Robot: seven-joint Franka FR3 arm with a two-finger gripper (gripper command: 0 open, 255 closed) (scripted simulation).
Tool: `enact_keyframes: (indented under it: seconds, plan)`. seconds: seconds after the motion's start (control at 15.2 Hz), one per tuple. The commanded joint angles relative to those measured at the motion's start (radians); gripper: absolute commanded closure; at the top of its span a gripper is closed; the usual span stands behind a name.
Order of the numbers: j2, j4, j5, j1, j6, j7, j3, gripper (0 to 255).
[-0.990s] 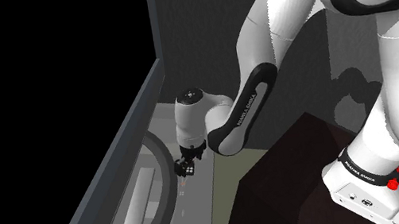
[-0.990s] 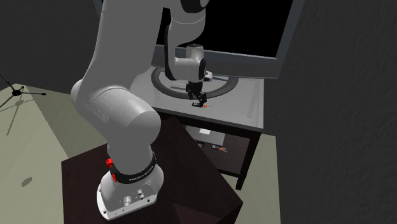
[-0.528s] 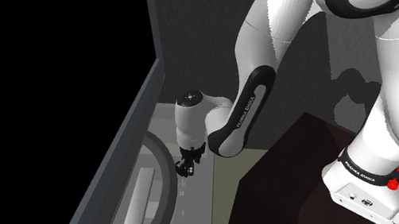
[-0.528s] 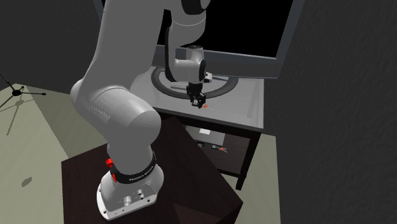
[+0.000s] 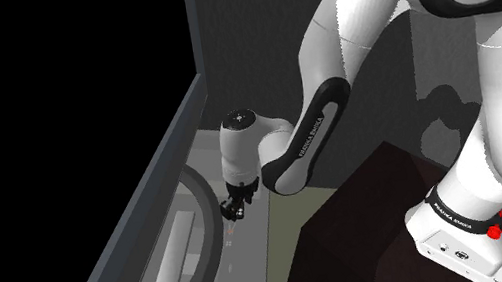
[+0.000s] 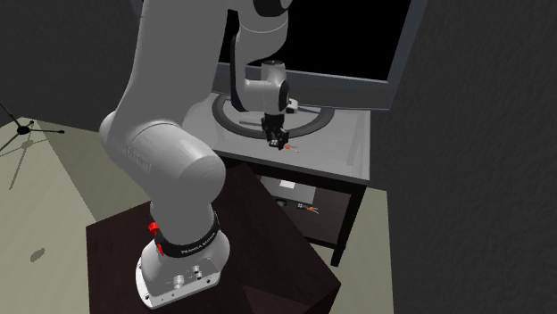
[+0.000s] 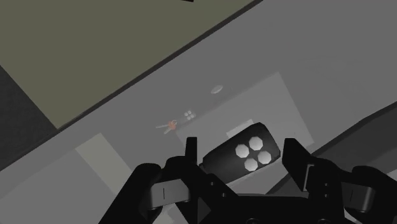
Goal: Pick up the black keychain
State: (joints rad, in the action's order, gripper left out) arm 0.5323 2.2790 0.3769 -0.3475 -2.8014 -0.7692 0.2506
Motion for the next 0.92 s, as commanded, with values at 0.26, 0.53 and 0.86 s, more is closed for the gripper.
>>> enact_keyframes:
  seconds: [0.26, 0.53, 0.86]
  plan:
    - [-0.081, 0.023, -0.045, 0.039, 0.059, 0.034, 0.050, 255]
    - [-0.134, 0.035, -0.081, 0.064, 0.100, 0.061, 0.082, 255]
    - [-0.176, 0.042, -0.111, 0.082, 0.133, 0.083, 0.105, 255]
